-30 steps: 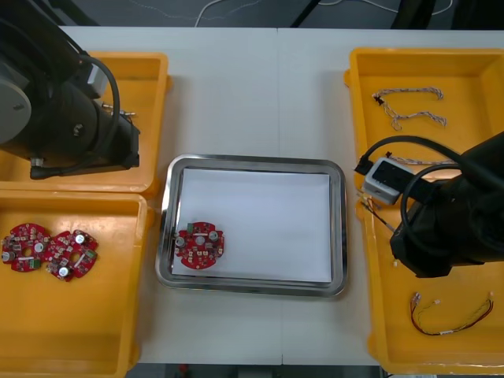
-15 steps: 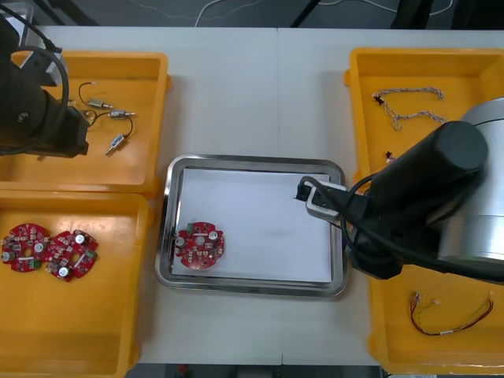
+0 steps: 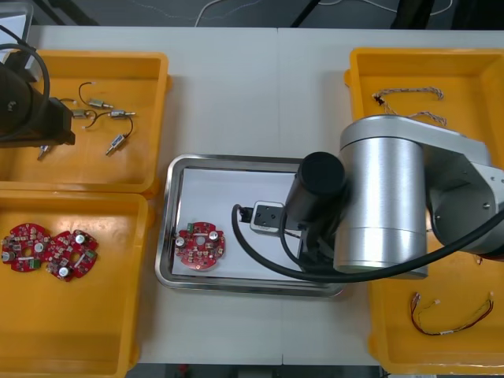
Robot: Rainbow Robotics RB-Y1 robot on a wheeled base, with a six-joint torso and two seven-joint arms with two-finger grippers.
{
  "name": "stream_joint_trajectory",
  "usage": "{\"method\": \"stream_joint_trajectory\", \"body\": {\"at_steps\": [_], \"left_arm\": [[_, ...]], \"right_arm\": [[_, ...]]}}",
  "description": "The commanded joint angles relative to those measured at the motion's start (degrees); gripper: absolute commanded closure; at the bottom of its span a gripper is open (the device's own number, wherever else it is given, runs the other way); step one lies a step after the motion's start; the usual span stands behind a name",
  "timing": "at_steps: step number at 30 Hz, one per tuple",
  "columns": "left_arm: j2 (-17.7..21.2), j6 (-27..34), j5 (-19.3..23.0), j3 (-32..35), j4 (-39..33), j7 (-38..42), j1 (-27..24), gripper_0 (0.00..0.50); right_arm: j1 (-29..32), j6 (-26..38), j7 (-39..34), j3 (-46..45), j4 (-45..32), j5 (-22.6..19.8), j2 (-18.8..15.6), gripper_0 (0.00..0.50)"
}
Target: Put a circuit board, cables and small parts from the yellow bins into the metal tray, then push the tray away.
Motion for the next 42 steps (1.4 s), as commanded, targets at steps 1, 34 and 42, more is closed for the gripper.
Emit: {"method": "stream_joint_trajectory", "body": {"at_steps": [1,34,42], "left_arm": [[2.2,-1.2,-0.5,2.4,2.6,-11.0,0.5,0.000],[1.0,-9.1,-0.7,8.5,3.0,-11.4,6.2,0.000],[0.6,-15.7,-0.6,3.8,7.3,-14.7,5.5,0.000]], "right_arm": [[-3.6,-1.0,1.3,4.2,2.1,2.8,4.4,0.500],[-2.4,-9.3,5.6,14.4,14.5,10.2,11.5,0.500],[-2.0,-9.9,6.9,14.4,14.7,10.4,11.4,0.163]]}}
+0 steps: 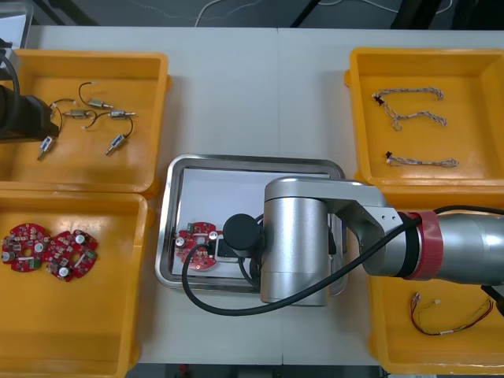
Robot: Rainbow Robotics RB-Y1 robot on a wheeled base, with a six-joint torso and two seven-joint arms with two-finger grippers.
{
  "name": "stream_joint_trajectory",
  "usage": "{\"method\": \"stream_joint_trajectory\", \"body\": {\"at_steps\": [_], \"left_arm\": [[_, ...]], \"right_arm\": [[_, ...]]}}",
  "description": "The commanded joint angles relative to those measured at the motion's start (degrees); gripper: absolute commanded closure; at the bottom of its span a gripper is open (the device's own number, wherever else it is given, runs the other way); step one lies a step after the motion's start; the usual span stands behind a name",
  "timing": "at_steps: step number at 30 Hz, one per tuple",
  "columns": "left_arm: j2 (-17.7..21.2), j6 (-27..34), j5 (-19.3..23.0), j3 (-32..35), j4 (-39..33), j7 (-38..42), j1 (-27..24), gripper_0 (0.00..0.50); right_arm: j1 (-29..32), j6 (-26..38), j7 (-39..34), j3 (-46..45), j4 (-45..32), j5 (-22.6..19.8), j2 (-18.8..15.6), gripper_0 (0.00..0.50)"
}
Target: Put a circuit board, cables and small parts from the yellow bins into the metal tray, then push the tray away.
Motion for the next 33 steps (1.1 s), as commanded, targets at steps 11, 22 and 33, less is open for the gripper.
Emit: {"method": "stream_joint_trajectory", "body": {"at_steps": [11,22,33], "left_arm": [[-0.6,-6.1,0.3,-3.4,8.8,-17.5,-2.9,0.000],[-1.8,-11.4,1.3,-3.4,17.3,-28.9,-5.8,0.000],[-2.8,-16.9,0.6,-3.5,24.6,-37.6,-7.7,0.000]], "right_arm": [[0.0,0.2,2.9,-0.6,-4.4,-0.4,-1.5,0.000],[-0.1,2.1,1.8,-9.6,-7.4,-6.5,-3.8,0.000],[-0.1,11.0,-5.8,-25.4,-10.3,-18.1,-7.5,0.000]]}}
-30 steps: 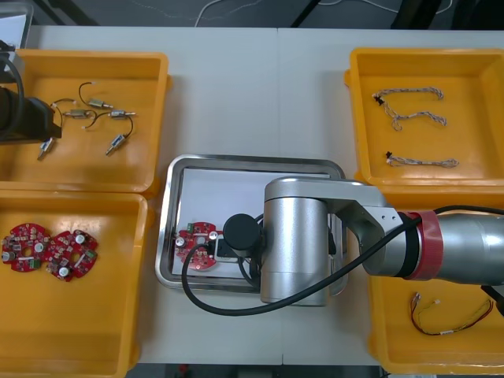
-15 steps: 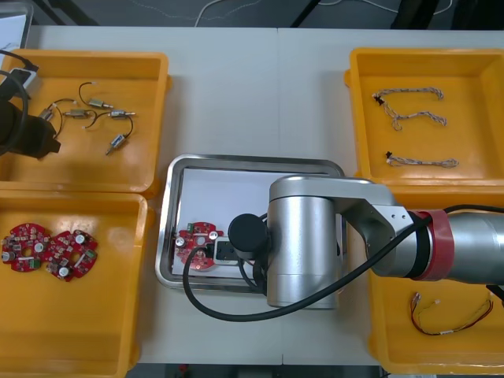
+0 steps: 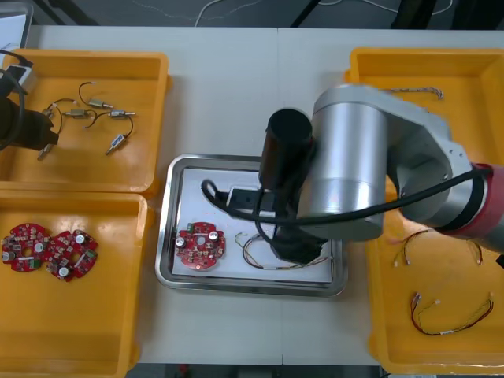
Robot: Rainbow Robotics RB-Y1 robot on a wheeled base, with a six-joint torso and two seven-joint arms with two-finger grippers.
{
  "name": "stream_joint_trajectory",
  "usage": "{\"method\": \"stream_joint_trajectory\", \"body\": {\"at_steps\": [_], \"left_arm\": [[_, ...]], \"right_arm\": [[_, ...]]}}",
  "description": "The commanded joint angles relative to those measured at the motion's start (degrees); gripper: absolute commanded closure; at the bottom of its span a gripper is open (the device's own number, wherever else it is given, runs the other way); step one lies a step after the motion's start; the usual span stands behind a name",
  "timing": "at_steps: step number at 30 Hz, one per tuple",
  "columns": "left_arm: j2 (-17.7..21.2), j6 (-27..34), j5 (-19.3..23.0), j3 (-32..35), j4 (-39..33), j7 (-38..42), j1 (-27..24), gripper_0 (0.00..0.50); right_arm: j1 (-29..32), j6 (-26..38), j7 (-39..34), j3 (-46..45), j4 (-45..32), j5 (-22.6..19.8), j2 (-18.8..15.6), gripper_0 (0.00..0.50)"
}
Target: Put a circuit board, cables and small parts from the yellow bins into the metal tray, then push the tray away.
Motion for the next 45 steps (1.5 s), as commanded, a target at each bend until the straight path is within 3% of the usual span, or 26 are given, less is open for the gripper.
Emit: {"method": "stream_joint_trajectory", "body": {"at_steps": [1,5,11,20,29,32,40,43,45], "left_arm": [[-0.9,-1.8,-0.2,-0.4,0.9,-9.3,-2.6,0.000],[-0.9,-4.0,-0.5,-2.5,1.3,-9.4,-2.6,0.000],[-0.9,-6.2,-0.7,-3.5,3.0,-10.2,-2.6,0.000],[-0.9,-9.1,-1.7,-5.0,5.7,-11.0,-2.9,0.000],[-0.9,-10.0,-2.3,-5.2,7.9,-11.6,-3.6,0.000],[-1.1,-10.2,-2.5,-5.2,8.2,-11.6,-3.6,0.028],[-2.1,-11.4,-3.6,-5.2,9.5,-11.8,-3.8,0.042],[-2.3,-11.5,-3.9,-5.4,9.6,-11.9,-3.8,0.084],[-2.5,-11.6,-4.2,-5.7,9.6,-11.9,-3.8,0.192]], "right_arm": [[-0.1,3.6,-7.1,-7.8,-3.9,-4.1,-3.7,0.000],[-0.2,6.9,-13.3,-11.9,-5.7,-6.6,-6.4,0.000],[0.0,6.9,-23.1,-15.6,-6.6,-10.0,-11.0,0.000],[4.0,6.9,-35.9,-22.3,-6.6,-11.8,-15.3,0.000],[8.1,6.9,-44.6,-27.8,-6.5,-10.6,-19.7,0.000],[10.0,6.9,-46.5,-30.1,-6.6,-9.6,-20.9,0.000],[16.9,6.9,-46.0,-38.0,-5.3,-6.8,-22.9,0.000],[17.9,6.9,-45.4,-39.6,-4.0,-6.3,-23.5,0.000],[17.9,6.9,-44.8,-39.9,-2.4,-5.5,-24.0,0.000]]}}
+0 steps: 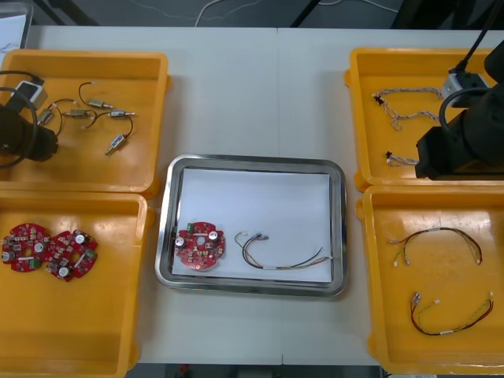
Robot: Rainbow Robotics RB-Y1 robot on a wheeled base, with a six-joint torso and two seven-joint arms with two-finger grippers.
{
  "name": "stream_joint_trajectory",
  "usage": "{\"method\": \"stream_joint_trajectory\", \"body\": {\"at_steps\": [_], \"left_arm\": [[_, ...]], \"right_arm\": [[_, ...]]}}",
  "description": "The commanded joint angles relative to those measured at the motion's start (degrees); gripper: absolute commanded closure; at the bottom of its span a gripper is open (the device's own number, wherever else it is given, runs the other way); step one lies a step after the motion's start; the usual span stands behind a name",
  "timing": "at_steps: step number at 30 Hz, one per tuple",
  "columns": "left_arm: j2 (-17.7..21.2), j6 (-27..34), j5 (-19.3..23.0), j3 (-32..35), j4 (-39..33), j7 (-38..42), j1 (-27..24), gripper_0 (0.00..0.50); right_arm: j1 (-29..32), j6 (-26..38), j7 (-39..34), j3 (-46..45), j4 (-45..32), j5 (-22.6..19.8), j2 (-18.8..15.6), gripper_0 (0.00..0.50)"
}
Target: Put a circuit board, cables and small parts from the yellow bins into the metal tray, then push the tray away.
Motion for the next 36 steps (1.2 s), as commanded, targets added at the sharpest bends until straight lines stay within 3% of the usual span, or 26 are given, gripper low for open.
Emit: {"method": "stream_joint_trajectory", "body": {"at_steps": [1,2,3,5,13,29,36], "left_arm": [[-1.0,-0.9,-1.1,-1.2,0.0,-4.8,-2.7,0.271],[-1.1,-0.9,-1.1,-1.2,0.0,-4.8,-2.7,0.316],[-1.1,-0.9,-1.1,-1.4,0.0,-4.7,-2.7,0.403],[-1.1,-0.8,-1.1,-1.5,0.0,-4.6,-2.7,0.500],[-1.0,0.3,-0.2,-1.7,-1.3,-4.3,-2.8,0.500],[2.0,20.3,-3.7,0.3,-17.1,10.3,-2.8,0.500],[3.0,30.9,-2.8,0.8,-23.8,18.3,-2.7,0.500]], "right_arm": [[0.8,0.2,1.2,-2.7,2.8,1.8,-3.0,0.000],[0.8,0.2,1.4,-2.9,3.3,2.0,-3.0,0.000],[0.8,0.2,2.4,-3.1,4.4,2.5,-3.0,0.000],[0.6,0.2,4.6,-3.2,6.1,2.8,-3.0,0.000],[-1.5,-2.3,12.1,-3.2,11.6,4.1,-2.4,0.000],[-5.4,-9.1,28.8,-3.2,23.2,2.7,-1.4,0.000],[-7.7,-11.9,36.0,-2.6,29.2,2.5,-1.1,0.000]]}}
